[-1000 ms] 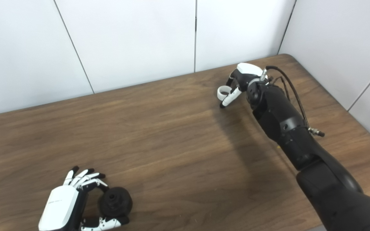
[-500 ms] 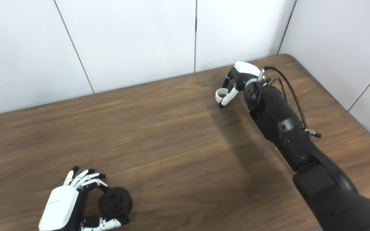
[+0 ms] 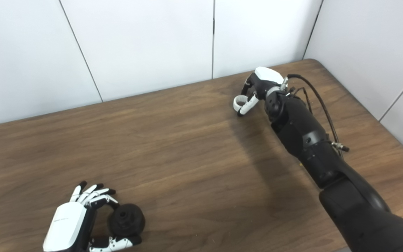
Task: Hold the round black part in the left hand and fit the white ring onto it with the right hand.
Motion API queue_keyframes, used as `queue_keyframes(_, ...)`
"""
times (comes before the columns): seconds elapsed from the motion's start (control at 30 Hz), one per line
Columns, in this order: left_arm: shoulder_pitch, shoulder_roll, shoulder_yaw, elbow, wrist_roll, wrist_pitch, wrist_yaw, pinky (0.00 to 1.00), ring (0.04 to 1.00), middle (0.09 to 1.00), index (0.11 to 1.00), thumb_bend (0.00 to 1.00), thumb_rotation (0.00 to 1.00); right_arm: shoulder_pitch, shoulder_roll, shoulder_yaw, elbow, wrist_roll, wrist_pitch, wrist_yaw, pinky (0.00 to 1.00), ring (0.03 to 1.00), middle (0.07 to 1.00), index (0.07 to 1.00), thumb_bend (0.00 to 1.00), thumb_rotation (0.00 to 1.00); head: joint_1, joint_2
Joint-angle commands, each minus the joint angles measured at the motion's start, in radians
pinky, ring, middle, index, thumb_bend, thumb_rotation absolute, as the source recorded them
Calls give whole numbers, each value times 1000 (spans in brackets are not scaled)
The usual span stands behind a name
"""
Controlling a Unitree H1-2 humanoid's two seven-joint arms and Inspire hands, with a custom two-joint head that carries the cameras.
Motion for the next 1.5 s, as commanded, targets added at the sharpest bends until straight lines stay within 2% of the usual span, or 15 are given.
queue_keyframes(0.0,-2,-3,-9,-12,14,-5,-1,1000,884,769,483,524,52,-21,-35,3,-22,-2,-17,-17,1000,985,819,487,522,130,8,2)
queue_keyframes(0.2,-4,-15,-18,-12,29,5,-11,1000,889,775,484,524,52,-17,-71,25,-122,23,-43,57,1000,983,820,487,523,131,58,6)
queue_keyframes(0.4,-13,-32,-33,-4,34,13,-10,1000,894,777,483,524,52,-8,-94,77,-295,2,-34,162,1000,971,821,487,524,135,120,9)
queue_keyframes(0.6,-30,-48,-50,24,54,25,0,1000,898,776,483,524,51,19,-89,124,-467,-14,-32,261,1000,945,825,486,524,136,173,7)
queue_keyframes(0.87,-56,-72,-67,66,74,43,4,1000,905,779,483,524,52,75,-45,166,-642,-32,-32,344,1000,941,836,485,524,135,212,-1)
queue_keyframes(1.1,-74,-80,-85,99,86,49,31,1000,898,778,483,524,53,129,27,193,-783,-45,-52,377,1000,954,855,484,525,136,241,6)
queue_keyframes(1.33,-90,-99,-104,107,109,82,23,1000,906,788,484,524,53,154,78,202,-866,-47,-89,397,1000,955,862,483,525,137,276,23)
queue_keyframes(1.47,-97,-108,-110,118,111,87,35,1000,899,783,483,524,53,154,99,208,-899,-64,-73,437,1000,979,867,484,526,138,288,29)
